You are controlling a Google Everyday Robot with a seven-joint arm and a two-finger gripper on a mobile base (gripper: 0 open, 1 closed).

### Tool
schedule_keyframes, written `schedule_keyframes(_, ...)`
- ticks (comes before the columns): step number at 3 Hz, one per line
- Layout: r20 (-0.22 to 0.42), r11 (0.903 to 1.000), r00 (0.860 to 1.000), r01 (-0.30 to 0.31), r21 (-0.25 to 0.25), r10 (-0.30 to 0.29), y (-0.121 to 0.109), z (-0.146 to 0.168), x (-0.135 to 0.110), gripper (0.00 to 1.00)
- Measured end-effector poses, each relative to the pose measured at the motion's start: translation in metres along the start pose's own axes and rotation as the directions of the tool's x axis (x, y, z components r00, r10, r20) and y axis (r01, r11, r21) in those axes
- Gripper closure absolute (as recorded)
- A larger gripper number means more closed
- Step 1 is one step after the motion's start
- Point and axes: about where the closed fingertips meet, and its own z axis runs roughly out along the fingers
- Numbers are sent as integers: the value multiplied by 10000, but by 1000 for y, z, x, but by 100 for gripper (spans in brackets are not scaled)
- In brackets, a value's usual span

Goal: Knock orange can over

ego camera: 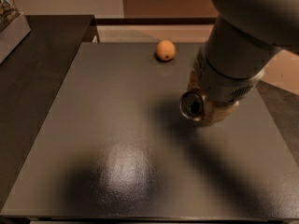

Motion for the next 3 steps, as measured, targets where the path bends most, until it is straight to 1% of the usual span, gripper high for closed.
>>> schedule_keyframes(1, -214, 9972, 9973, 694, -279, -700, 15, 13, -6, 82)
schedule_keyframes(2, -289, 9917, 9925, 1174, -529, -1190, 28, 24, -15, 59)
schedule_keyframes(3, -322, 9871, 9884, 1458, -665, -1482, 37, 33, -24, 36)
